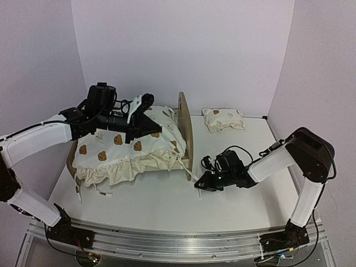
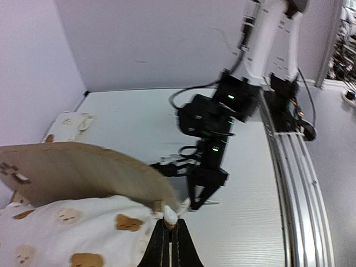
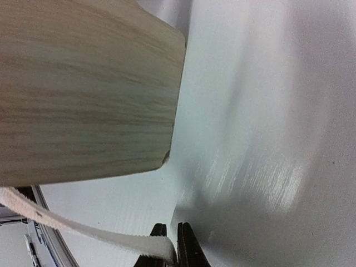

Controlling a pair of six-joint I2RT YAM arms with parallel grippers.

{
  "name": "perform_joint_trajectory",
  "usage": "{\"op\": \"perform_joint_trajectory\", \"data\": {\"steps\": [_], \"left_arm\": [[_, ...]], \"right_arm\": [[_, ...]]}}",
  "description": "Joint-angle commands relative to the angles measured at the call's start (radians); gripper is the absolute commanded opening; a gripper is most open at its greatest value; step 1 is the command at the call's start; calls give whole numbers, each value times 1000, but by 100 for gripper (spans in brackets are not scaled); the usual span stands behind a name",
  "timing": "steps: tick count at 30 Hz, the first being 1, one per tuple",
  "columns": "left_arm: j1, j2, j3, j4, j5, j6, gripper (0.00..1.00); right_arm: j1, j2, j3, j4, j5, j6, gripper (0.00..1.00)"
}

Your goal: Set up the pet bed

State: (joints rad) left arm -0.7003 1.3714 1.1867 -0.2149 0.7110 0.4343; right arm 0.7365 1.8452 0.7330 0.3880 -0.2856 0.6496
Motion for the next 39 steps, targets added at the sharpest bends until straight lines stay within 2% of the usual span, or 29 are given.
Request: {"op": "perform_joint_trajectory", "data": {"steps": [1, 3, 5, 7, 9, 12, 17, 20, 23, 27, 29, 34, 39], "left_arm": [[-112, -22, -106, -106, 104, 200, 13], [-131, 2, -88, -247, 150, 329, 49], [-138, 6, -73, -353, 143, 417, 75], [-139, -17, -70, -410, 82, 448, 85], [-139, -49, -69, -430, -22, 451, 90], [-138, -124, -88, -397, -207, 381, 92], [-112, -229, -175, -279, -666, 236, 92], [-11, -274, -204, -295, -777, 197, 92], [78, -329, -257, -307, -875, 186, 90], [176, -434, -328, -330, -940, 176, 89], [215, -470, -352, -354, -964, 175, 87], [249, -524, -399, -455, -963, 167, 82], [250, -536, -438, -507, -945, 181, 79]], "right_arm": [[13, -90, -15, -251, -27, -64, 18], [14, -151, -13, -348, -16, -104, 27], [14, -240, -11, -445, 28, -143, 34], [14, -327, -3, -529, 87, -180, 43], [14, -417, 23, -617, 161, -214, 48], [15, -502, 96, -700, 275, -241, 50], [86, -495, 276, -732, 423, -317, 51], [201, -399, 443, -733, 534, -385, 49], [258, -270, 576, -733, 608, -360, 45], [282, -117, 699, -735, 639, -266, 36], [283, -51, 750, -739, 677, -220, 35], [281, 78, 885, -792, 765, -224, 40], [280, 171, 960, -830, 694, -189, 44]]}}
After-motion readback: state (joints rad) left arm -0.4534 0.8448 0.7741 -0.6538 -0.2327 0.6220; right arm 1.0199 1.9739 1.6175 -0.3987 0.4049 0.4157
